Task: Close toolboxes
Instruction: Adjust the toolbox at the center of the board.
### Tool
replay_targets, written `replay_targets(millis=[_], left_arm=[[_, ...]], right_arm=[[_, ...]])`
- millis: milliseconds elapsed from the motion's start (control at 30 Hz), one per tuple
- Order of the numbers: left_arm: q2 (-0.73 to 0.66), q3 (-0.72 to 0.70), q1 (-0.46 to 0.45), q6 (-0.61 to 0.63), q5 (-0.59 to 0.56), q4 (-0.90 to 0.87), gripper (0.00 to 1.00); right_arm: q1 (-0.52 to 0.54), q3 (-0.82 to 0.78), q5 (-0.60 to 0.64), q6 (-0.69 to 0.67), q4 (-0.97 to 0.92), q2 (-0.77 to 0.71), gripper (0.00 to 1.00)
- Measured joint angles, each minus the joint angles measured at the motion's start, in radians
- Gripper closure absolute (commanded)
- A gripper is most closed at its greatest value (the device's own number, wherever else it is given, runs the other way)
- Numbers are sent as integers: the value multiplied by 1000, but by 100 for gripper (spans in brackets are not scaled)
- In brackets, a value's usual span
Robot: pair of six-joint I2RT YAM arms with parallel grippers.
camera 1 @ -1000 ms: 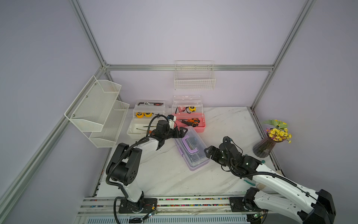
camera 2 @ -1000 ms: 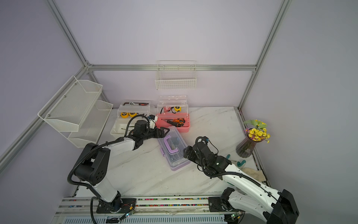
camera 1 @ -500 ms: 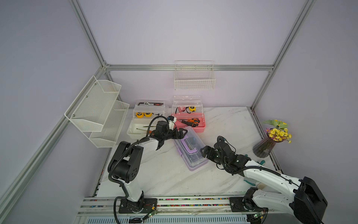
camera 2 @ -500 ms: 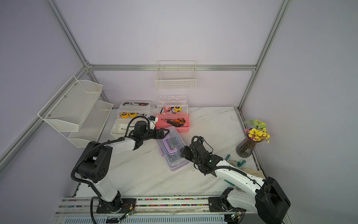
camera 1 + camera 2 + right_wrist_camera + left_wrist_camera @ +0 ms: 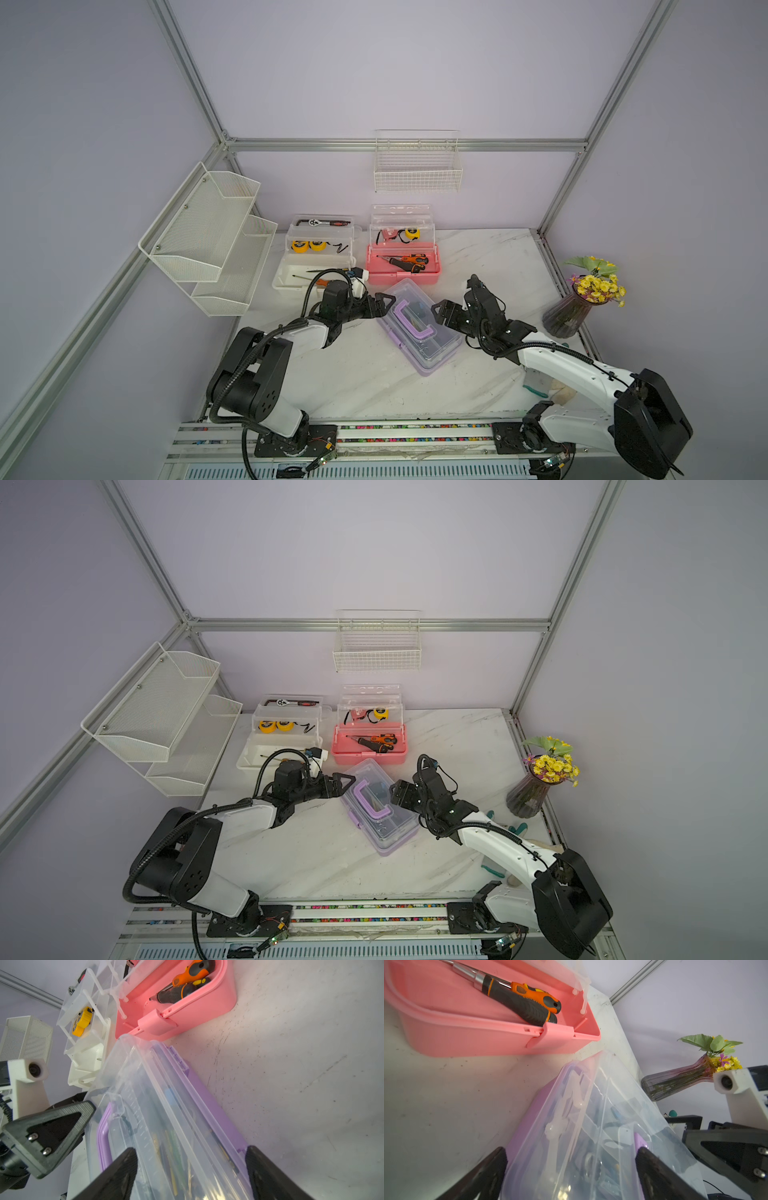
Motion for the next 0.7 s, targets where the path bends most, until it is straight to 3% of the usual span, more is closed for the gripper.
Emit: replay_targets(millis=[133, 267, 467, 700], left_arm=[[-87, 5, -8, 13, -55, -112, 0], [-88, 71, -8, 55, -107, -187, 0], [57, 225, -8, 114, -87, -195, 0], [189, 296, -8, 146, 3, -203, 0]], right_arm=[[-23, 23, 28, 0, -89, -50, 10], [-26, 39, 42, 27, -229, -100, 7], [-26, 39, 19, 114, -438, -231, 3], [38, -47, -94, 253, -389, -293, 3]])
